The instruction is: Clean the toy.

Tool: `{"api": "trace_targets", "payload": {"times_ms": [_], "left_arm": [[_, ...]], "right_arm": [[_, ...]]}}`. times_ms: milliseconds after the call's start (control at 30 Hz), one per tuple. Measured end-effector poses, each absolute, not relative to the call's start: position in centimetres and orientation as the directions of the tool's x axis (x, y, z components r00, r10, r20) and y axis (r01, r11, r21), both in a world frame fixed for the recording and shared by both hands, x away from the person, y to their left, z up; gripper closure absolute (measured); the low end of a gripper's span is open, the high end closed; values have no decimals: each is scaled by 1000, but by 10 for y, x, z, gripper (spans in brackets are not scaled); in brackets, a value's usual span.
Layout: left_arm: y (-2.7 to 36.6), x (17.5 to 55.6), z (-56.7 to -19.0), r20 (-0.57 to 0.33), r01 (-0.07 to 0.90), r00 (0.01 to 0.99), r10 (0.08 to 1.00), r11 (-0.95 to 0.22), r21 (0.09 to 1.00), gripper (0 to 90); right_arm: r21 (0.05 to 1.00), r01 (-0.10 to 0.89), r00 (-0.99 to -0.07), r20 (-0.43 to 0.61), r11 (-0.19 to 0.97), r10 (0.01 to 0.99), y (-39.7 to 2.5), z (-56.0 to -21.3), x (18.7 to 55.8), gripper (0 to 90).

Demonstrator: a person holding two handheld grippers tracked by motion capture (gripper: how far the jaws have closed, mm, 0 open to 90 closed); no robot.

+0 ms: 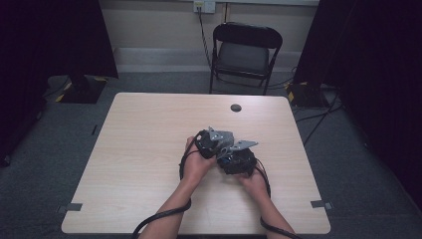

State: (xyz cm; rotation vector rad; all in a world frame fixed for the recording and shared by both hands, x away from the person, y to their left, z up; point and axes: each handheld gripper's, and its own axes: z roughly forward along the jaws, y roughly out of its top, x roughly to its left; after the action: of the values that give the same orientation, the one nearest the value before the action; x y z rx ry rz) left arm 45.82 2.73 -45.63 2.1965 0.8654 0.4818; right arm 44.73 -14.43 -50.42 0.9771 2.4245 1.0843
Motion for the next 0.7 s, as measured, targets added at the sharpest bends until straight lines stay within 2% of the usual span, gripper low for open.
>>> {"api": "trace_targets", "payload": {"times_ms": [700], "left_arm": [[46, 481, -464, 48, 490, 643, 765, -459, 741, 801]], "right_arm": [[746, 459, -719, -5, 481, 694, -144, -504, 447, 241]]}}
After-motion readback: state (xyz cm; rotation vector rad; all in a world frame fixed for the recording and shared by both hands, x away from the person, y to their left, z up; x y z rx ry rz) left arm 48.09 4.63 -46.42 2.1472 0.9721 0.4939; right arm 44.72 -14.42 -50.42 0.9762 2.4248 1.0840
